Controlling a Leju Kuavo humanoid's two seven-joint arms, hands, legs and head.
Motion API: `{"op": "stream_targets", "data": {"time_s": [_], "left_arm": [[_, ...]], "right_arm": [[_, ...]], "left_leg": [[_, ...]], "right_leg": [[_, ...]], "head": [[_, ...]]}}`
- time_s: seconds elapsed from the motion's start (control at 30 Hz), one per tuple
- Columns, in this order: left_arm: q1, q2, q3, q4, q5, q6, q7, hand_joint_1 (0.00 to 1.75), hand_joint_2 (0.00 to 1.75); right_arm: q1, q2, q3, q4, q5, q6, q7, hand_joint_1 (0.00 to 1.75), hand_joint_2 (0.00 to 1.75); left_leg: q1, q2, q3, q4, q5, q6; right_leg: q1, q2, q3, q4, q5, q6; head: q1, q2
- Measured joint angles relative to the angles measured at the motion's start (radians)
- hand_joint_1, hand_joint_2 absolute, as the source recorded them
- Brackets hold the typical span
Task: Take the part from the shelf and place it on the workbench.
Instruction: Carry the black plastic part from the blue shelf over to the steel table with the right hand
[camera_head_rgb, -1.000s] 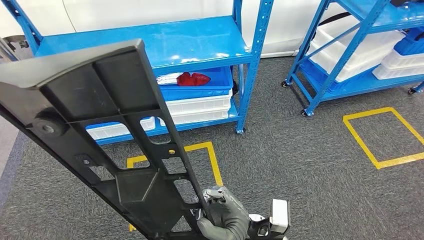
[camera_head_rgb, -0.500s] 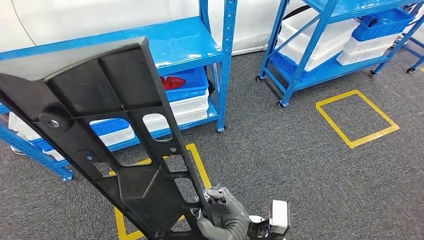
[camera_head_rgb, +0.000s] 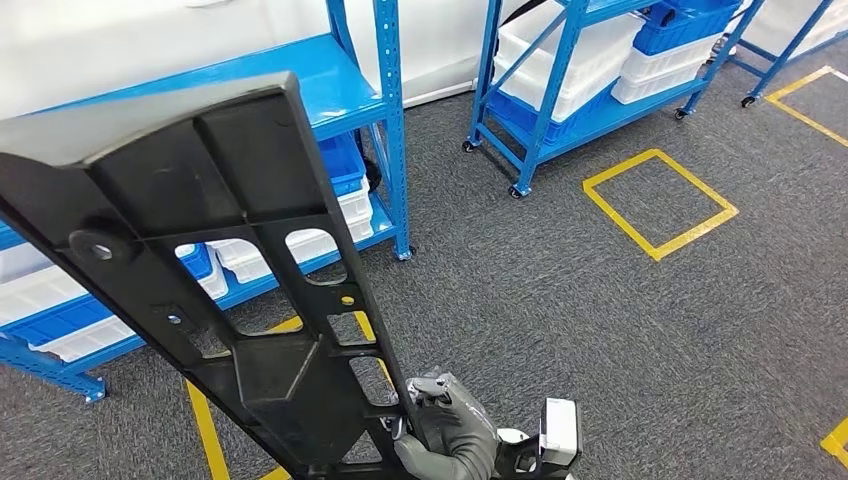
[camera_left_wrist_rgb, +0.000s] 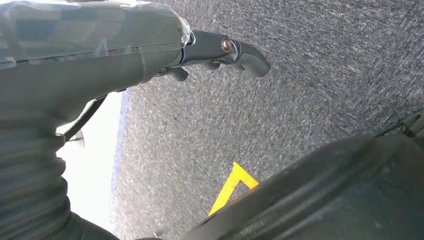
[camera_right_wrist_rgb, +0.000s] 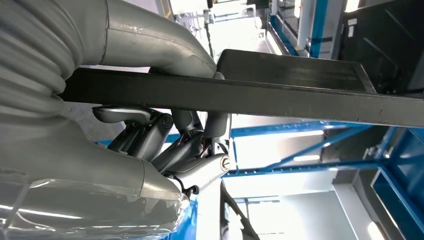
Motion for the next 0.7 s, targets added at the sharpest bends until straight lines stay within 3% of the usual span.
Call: {"op": "stream_targets", "data": {"time_s": [0.07,0.1,0.17,0.2,0.23,0.27,0.33,0.4,0.47,0.5,0.57,0.63,0.7], "left_arm": [[-0.003,0.001,0.0,-0.001,0.002,0.0,-0.001,0.0,1.75],[-0.006,0.002,0.0,-0.001,0.004,-0.001,-0.002,0.0,1.75],[-0.012,0.002,0.0,-0.001,0.006,-0.002,-0.002,0.0,1.75],[-0.015,0.002,0.0,-0.001,0.007,-0.003,-0.002,0.0,1.75],[-0.016,0.002,0.0,-0.001,0.007,-0.005,-0.002,0.0,1.75],[-0.016,0.002,0.0,-0.001,0.006,-0.006,-0.002,0.0,1.75],[-0.016,0.003,0.0,-0.001,0.005,-0.009,-0.001,0.0,1.75],[-0.017,0.002,0.0,-0.001,0.002,-0.013,0.0,0.0,1.75],[-0.018,0.002,0.0,-0.001,0.001,-0.015,0.001,0.0,1.75],[-0.018,0.001,0.0,-0.001,0.0,-0.015,0.001,0.0,1.75],[-0.015,0.0,0.0,-0.001,-0.001,-0.015,0.002,0.0,1.75],[-0.012,0.0,0.0,-0.001,-0.001,-0.015,0.003,0.0,1.75],[-0.009,0.0,0.0,-0.001,-0.001,-0.015,0.003,0.0,1.75]], "right_arm": [[-0.002,0.001,0.0,0.0,0.0,0.0,-0.001,1.75,1.75],[-0.003,0.002,0.001,0.0,-0.001,0.0,-0.002,1.75,1.75],[-0.004,0.002,0.002,0.001,-0.001,0.001,-0.002,1.75,1.75],[-0.003,0.002,0.002,0.001,-0.001,0.0,-0.002,1.75,1.75],[-0.003,0.002,0.002,0.001,0.0,0.0,-0.002,1.75,1.75],[-0.003,0.002,0.002,0.001,0.0,0.0,-0.002,1.75,1.75],[-0.002,0.002,0.002,0.001,0.003,-0.001,-0.001,1.75,1.75],[0.0,0.002,0.002,0.0,0.005,-0.002,-0.001,1.75,1.75],[0.005,0.002,0.001,-0.001,0.006,-0.002,0.0,1.75,1.75],[0.007,0.002,0.001,-0.002,0.007,-0.002,0.0,1.75,1.75],[0.009,0.001,0.001,-0.004,0.007,-0.002,0.0,1.75,1.75],[0.009,0.001,0.001,-0.005,0.007,-0.002,0.0,1.75,1.75],[0.01,0.0,0.0,-0.005,0.007,-0.002,0.0,1.75,1.75]], "left_leg": [[0.001,-0.037,-0.023,0.056,-0.038,-0.008],[0.002,-0.06,-0.052,0.119,-0.072,-0.01],[0.001,-0.079,-0.118,0.255,-0.127,-0.012],[0.001,-0.081,-0.136,0.288,-0.129,-0.013],[0.002,-0.083,-0.135,0.28,-0.11,-0.012],[0.002,-0.088,-0.116,0.232,-0.074,-0.012],[0.006,-0.121,-0.054,0.091,-0.006,-0.009],[0.008,-0.149,-0.02,0.015,0.014,-0.002],[0.007,-0.14,-0.016,0.009,0.011,0.01],[0.006,-0.13,-0.015,0.006,0.012,0.017],[0.008,-0.106,-0.012,-0.001,0.015,0.03],[0.006,-0.081,-0.011,-0.002,0.013,0.036],[0.004,-0.055,-0.01,-0.002,0.01,0.038]], "right_leg": [[-0.006,0.017,0.005,-0.01,0.008,-0.011],[-0.005,0.025,0.004,-0.011,0.01,-0.014],[-0.001,0.047,0.004,-0.01,0.01,-0.018],[0.0,0.06,0.004,-0.009,0.01,-0.019],[0.0,0.075,0.005,-0.008,0.01,-0.018],[0.0,0.09,0.007,-0.006,0.009,-0.017],[0.0,0.118,0.007,0.003,0.004,-0.01],[0.0,0.142,0.0,0.012,0.0,-0.001],[-0.002,0.161,-0.007,0.013,0.001,0.011],[-0.002,0.154,-0.009,0.017,-0.002,0.016],[0.0,0.102,-0.033,0.069,-0.034,0.028],[-0.003,0.046,-0.096,0.193,-0.096,0.039],[-0.007,0.033,-0.151,0.296,-0.128,0.044]], "head": [[0.0,0.0],[0.0,0.0],[0.0,0.0],[0.0,0.0],[0.0,0.0],[0.0,0.0],[0.0,0.0],[0.0,0.0],[0.0,0.0],[0.0,0.0],[0.0,0.0],[0.0,0.0],[0.0,0.0]]}}
